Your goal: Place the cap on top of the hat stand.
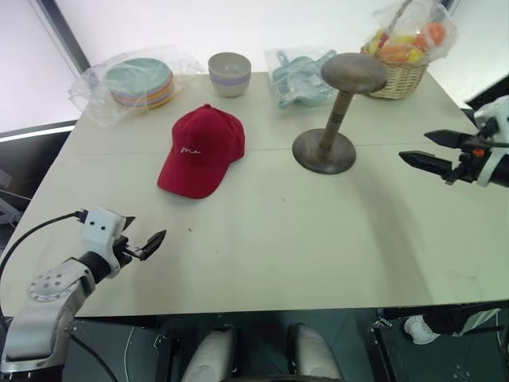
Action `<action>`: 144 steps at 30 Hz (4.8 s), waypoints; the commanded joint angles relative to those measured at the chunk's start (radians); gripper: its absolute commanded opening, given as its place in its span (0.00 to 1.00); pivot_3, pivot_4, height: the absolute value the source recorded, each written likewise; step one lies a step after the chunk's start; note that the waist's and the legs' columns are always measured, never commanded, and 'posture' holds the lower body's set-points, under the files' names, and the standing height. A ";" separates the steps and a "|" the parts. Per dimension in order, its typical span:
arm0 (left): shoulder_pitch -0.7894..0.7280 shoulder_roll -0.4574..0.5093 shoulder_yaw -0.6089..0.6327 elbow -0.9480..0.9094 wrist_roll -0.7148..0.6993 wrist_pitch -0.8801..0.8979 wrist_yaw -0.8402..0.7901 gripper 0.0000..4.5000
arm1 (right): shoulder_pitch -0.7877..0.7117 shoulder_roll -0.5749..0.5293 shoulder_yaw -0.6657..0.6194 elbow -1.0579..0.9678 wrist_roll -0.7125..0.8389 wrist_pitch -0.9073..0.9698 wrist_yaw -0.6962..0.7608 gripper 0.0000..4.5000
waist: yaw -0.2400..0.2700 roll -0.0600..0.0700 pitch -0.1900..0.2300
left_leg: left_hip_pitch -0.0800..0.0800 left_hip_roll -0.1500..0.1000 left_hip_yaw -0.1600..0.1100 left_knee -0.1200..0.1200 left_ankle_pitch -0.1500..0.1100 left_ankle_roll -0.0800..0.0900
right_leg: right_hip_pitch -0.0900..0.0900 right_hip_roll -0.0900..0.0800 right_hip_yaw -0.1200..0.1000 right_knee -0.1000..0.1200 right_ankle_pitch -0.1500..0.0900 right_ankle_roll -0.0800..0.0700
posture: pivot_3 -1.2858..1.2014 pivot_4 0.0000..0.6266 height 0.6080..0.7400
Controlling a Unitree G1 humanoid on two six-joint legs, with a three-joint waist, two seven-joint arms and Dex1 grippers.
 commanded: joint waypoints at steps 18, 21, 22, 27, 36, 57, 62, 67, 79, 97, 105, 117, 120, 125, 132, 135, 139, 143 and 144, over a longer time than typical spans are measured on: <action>-0.002 -0.004 0.011 -0.026 0.004 -0.023 0.010 1.00 | -0.011 0.006 -0.010 -0.029 0.004 -0.006 -0.010 1.00 | 0.000 0.000 0.000 | 0.000 0.000 0.000 0.000 0.000 0.000 | 0.000 0.000 0.000 0.000 0.000 0.000 | 0.52 0.24 1.00; -0.002 -0.002 0.015 -0.029 0.004 -0.023 0.010 1.00 | -0.010 0.008 -0.008 -0.027 0.002 -0.009 -0.010 1.00 | 0.000 0.000 0.000 | 0.000 0.000 0.000 0.000 0.000 0.000 | 0.000 0.000 0.000 0.000 0.000 0.000 | 0.52 0.24 1.00; 0.000 -0.002 0.017 -0.032 0.004 -0.023 0.011 1.00 | -0.010 0.008 -0.007 -0.025 0.001 -0.011 -0.009 1.00 | 0.000 0.000 0.000 | 0.000 0.000 0.000 0.000 0.000 0.000 | 0.000 0.000 0.000 0.000 0.000 0.000 | 0.52 0.24 1.00; -0.001 -0.003 0.025 -0.031 0.004 -0.029 0.014 1.00 | -0.027 0.007 0.004 -0.004 -0.007 -0.021 -0.005 1.00 | 0.000 0.000 0.000 | 0.000 0.000 0.000 0.000 0.000 0.000 | 0.000 0.000 0.000 0.000 0.000 0.000 | 0.52 0.24 1.00; -0.014 0.025 0.031 -0.006 0.012 -0.041 0.005 1.00 | -0.001 -0.002 0.007 -0.137 0.080 0.104 0.054 1.00 | 0.000 0.000 0.000 | 0.000 0.000 0.000 0.000 0.000 0.000 | 0.000 0.000 0.000 0.000 0.000 0.000 | 0.52 0.24 1.00; -0.007 0.361 -0.072 0.145 0.397 -0.524 -0.063 1.00 | -0.051 -0.001 -0.026 -0.578 0.489 0.539 -0.064 1.00 | 0.001 0.000 0.000 | -0.002 0.000 0.000 0.000 -0.003 0.005 | -0.002 -0.001 -0.001 0.000 0.000 -0.001 | 0.52 0.24 1.00; -0.090 0.389 -0.122 0.378 0.592 -0.907 0.069 1.00 | -0.034 -0.017 -0.019 -0.573 0.476 0.499 -0.035 1.00 | 0.002 0.000 0.000 | -0.003 0.000 0.000 0.000 -0.003 0.005 | -0.003 -0.001 -0.001 0.000 0.000 -0.001 | 0.52 0.24 1.00; -0.257 0.391 -0.255 0.655 0.843 -1.238 0.299 1.00 | -0.030 -0.018 0.003 -0.547 0.440 0.455 -0.017 1.00 | 0.001 0.000 0.000 | -0.003 0.000 0.000 0.000 -0.003 0.005 | -0.003 -0.001 -0.002 0.000 0.001 -0.001 | 0.52 0.24 1.00; -0.767 0.390 -0.633 1.128 1.391 -1.468 0.845 1.00 | -0.026 -0.014 -0.009 -0.572 0.461 0.456 -0.041 1.00 | 0.001 -0.001 0.001 | -0.006 -0.002 0.003 0.002 0.000 0.001 | -0.012 -0.001 -0.002 0.012 0.001 0.000 | 0.52 0.24 1.00; -1.067 0.156 -0.976 1.491 1.538 -1.359 1.152 0.81 | 0.011 -0.060 -0.066 -0.636 0.527 0.498 -0.095 1.00 | 0.044 -0.002 0.001 | -0.006 -0.005 0.003 0.009 -0.001 0.003 | -0.009 -0.002 -0.003 0.015 0.003 0.004 | 0.52 0.24 1.00; -1.104 0.136 -1.018 1.492 1.519 -1.345 1.222 0.01 | 0.032 -0.061 -0.076 -0.644 0.530 0.489 -0.110 1.00 | 0.048 -0.005 0.002 | -0.011 -0.005 0.003 0.019 -0.002 0.005 | -0.009 -0.002 -0.003 0.015 0.005 0.007 | 0.52 0.24 1.00; -1.116 0.127 -0.877 1.267 1.405 -1.140 1.304 0.01 | 0.013 -0.093 -0.094 -0.589 0.496 0.460 -0.107 1.00 | 0.051 -0.006 0.003 | -0.021 -0.005 0.003 0.022 -0.002 0.004 | -0.018 -0.002 -0.003 0.016 0.006 0.008 | 0.52 0.24 1.00; -1.108 0.123 -0.781 1.046 1.363 -1.003 1.210 0.01 | -0.004 -0.125 -0.117 -0.544 0.482 0.448 -0.096 1.00 | 0.051 -0.007 0.003 | -0.022 -0.006 0.003 0.022 -0.002 0.004 | -0.019 -0.003 -0.003 0.015 0.006 0.008 | 0.52 0.24 1.00; -1.121 0.039 -0.682 0.741 1.342 -0.769 1.012 0.01 | -0.031 -0.156 -0.133 -0.492 0.462 0.426 -0.094 1.00 | 0.050 -0.006 0.003 | -0.022 -0.006 0.003 0.021 -0.002 0.005 | -0.019 -0.003 -0.003 0.015 0.006 0.008 | 0.52 0.24 1.00; -1.258 -0.137 -0.732 0.728 1.367 -0.624 0.782 0.01 | -0.044 -0.182 -0.173 -0.443 0.423 0.394 -0.108 1.00 | 0.051 -0.006 0.003 | -0.022 -0.006 0.004 0.022 -0.002 0.004 | -0.018 -0.002 -0.003 0.015 0.006 0.008 | 0.52 0.24 1.00; -1.329 -0.226 -0.749 0.795 1.345 -0.625 0.778 0.01 | -0.056 -0.180 -0.216 -0.395 0.402 0.377 -0.141 1.00 | 0.052 -0.007 0.003 | -0.022 -0.007 0.004 0.022 -0.002 0.005 | -0.018 -0.003 -0.003 0.015 0.006 0.008 | 0.52 0.24 1.00; -1.409 -0.322 -0.782 0.899 1.312 -0.700 0.783 0.01 | -0.032 -0.179 -0.255 -0.383 0.377 0.363 -0.161 1.00 | 0.051 -0.007 0.003 | -0.022 -0.007 0.004 0.021 -0.002 0.005 | -0.018 -0.003 -0.003 0.014 0.006 0.008 | 0.52 0.24 1.00; -1.463 -0.383 -0.793 0.960 1.289 -0.731 0.786 0.01 | 0.004 -0.168 -0.298 -0.413 0.381 0.372 -0.176 1.00 | 0.048 -0.007 0.003 | -0.021 -0.006 0.004 0.021 -0.002 0.005 | -0.018 -0.003 -0.003 0.015 0.006 0.008 | 0.52 0.24 1.00; -1.473 -0.402 -0.798 0.970 1.289 -0.719 0.777 0.01 | 0.016 -0.166 -0.311 -0.422 0.382 0.374 -0.181 1.00 | 0.048 -0.007 0.003 | -0.021 -0.006 0.004 0.021 -0.002 0.005 | -0.018 -0.003 -0.003 0.015 0.006 0.008 | 0.52 0.24 1.00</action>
